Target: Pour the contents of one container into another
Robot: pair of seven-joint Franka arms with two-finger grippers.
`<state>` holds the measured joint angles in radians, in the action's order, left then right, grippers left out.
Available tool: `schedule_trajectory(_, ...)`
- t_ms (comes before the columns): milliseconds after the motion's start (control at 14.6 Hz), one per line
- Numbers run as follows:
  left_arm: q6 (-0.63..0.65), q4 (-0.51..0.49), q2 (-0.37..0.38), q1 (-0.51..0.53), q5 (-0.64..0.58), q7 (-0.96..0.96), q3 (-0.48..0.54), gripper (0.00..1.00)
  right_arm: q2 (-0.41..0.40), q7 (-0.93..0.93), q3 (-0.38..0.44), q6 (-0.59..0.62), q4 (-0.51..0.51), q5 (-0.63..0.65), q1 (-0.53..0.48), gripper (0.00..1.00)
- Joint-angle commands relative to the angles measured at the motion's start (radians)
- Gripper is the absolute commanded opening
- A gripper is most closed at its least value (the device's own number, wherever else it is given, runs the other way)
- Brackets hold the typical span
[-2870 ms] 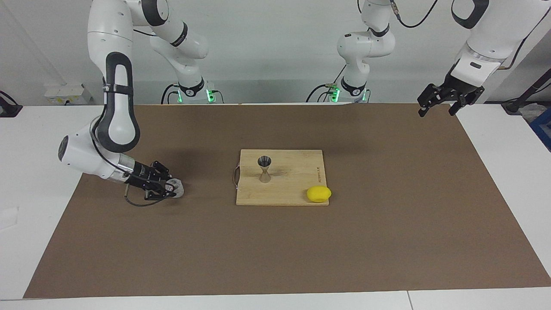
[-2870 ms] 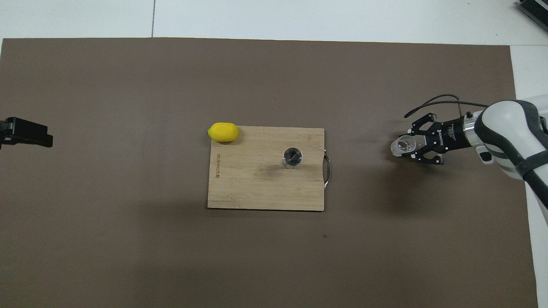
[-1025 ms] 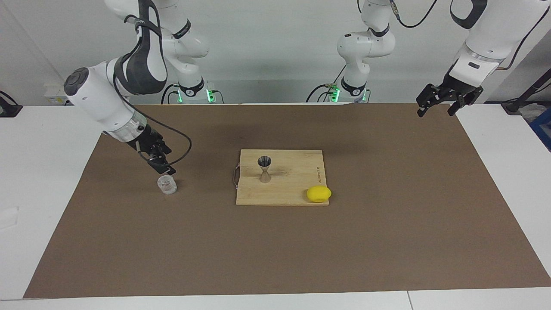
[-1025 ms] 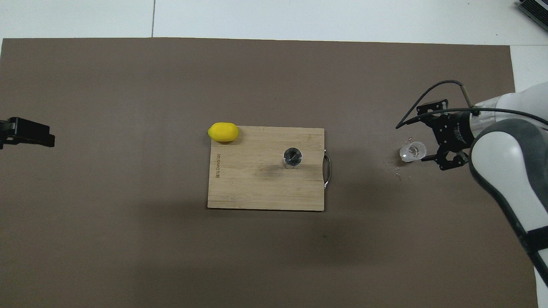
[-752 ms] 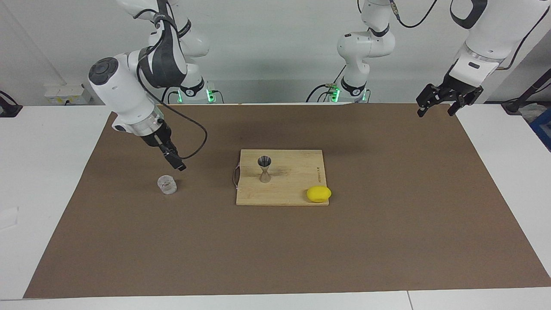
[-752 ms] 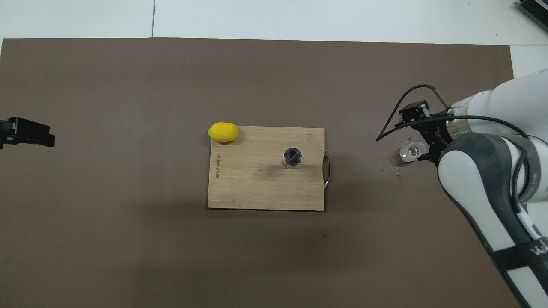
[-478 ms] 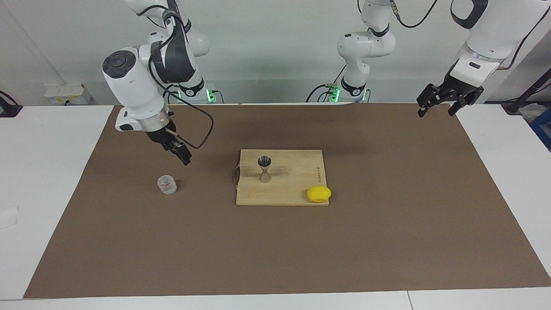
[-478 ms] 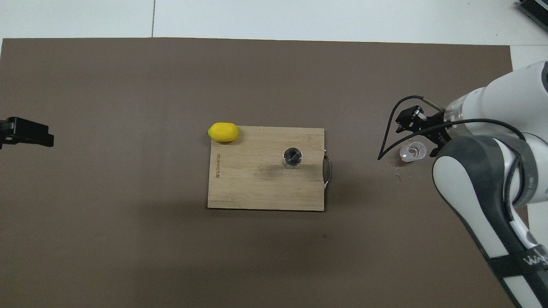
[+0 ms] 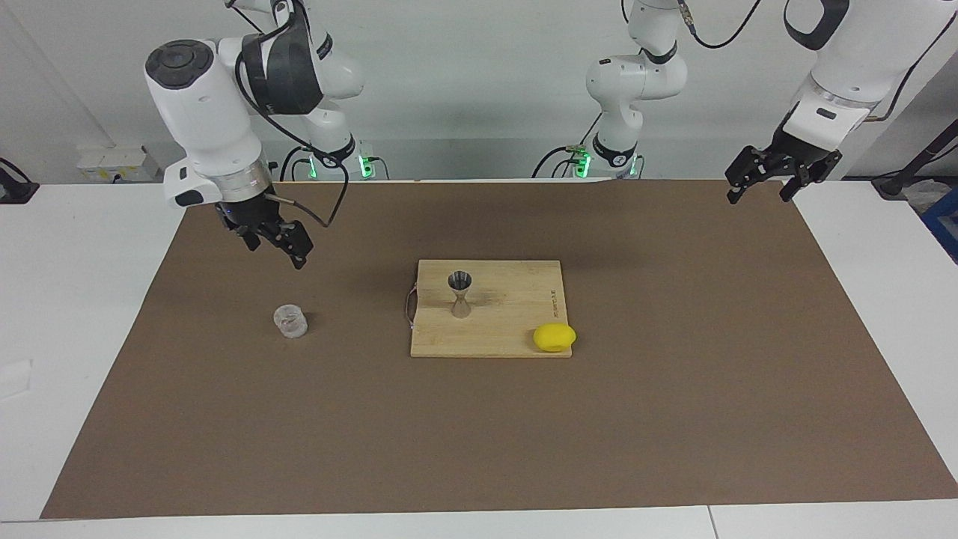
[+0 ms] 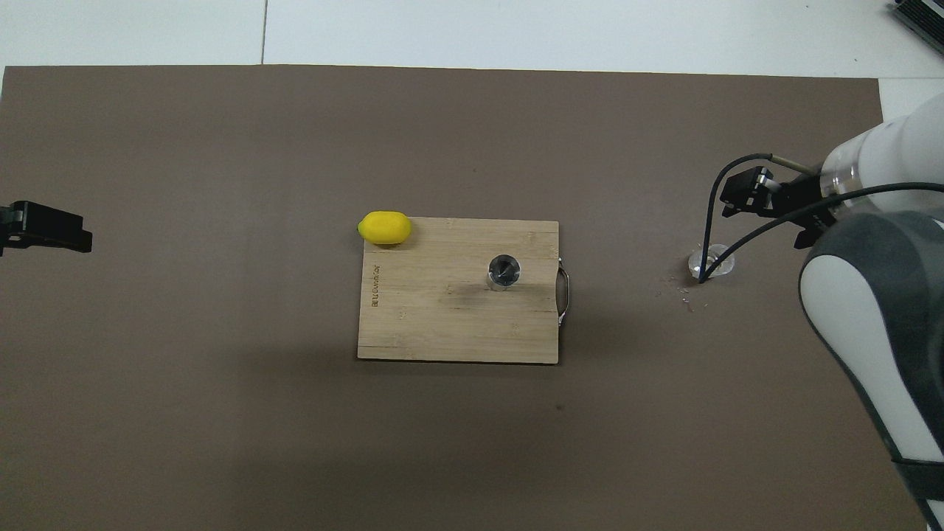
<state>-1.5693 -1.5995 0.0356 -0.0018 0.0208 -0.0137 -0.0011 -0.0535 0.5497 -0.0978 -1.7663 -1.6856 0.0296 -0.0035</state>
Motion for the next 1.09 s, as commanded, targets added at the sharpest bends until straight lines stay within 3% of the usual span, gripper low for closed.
schedule_trajectory(0, -0.018, -0.026, 0.026, 0.005, -0.012, 0.012, -0.002, 1.0, 0.0, -0.039, -0.008, 0.057, 0.043, 0.023, -0.009, 1.0)
schedule_trajectory(478, -0.018, -0.028, 0.026, 0.003, -0.012, 0.012, -0.002, 1.0, 0.066, -0.203, 0.001, 0.111, 0.041, 0.001, -0.013, 1.0)
schedule_trajectory(1025, -0.018, -0.028, 0.027, 0.005, -0.012, 0.012, -0.002, 1.0, 0.109, -0.224, 0.001, 0.179, 0.038, 0.001, -0.012, 1.0)
